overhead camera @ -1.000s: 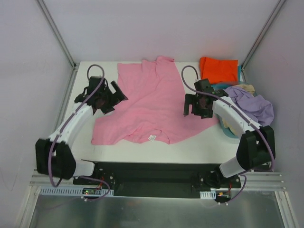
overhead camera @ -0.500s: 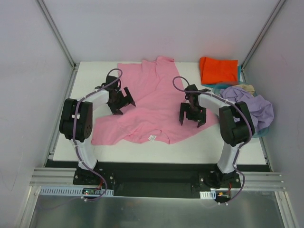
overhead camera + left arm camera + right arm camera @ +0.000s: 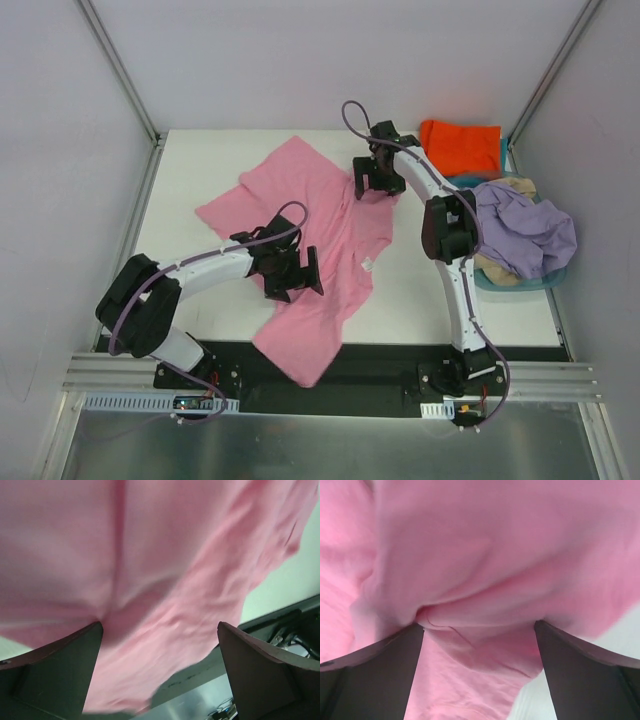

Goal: Fold and stack the t-shirts
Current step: Flatten the tshirt out

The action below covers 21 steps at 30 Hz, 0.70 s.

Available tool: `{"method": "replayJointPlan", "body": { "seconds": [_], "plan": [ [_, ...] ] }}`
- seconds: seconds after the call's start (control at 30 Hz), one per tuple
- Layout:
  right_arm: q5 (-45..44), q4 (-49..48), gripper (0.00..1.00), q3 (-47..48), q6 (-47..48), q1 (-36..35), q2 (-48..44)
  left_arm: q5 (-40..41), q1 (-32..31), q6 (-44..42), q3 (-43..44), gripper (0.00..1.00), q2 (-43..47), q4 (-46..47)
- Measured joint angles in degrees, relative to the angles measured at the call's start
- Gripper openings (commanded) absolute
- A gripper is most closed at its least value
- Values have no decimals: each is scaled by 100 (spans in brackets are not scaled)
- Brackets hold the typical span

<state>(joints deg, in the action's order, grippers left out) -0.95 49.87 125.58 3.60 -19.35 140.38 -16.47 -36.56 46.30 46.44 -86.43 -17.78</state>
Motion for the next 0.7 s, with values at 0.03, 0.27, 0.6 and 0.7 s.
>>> {"method": "replayJointPlan", "body": {
  "seconds": [0.03, 0.27, 0.6, 0.7],
  "plan": [
    [122, -138, 97, 358, 120, 0, 197, 13, -151, -74, 136, 99, 44, -197],
    [306, -868, 97, 153, 627, 4, -114, 385, -201, -721, 1360, 99, 634, -341],
    [752, -1292, 97, -4214, -271, -177, -4275, 922, 2120, -883, 2000, 99, -275, -520],
    [1259, -1462, 97, -5294, -710, -706, -4863, 831, 2538, -887, 2791, 99, -1185, -553]
  ]
}}
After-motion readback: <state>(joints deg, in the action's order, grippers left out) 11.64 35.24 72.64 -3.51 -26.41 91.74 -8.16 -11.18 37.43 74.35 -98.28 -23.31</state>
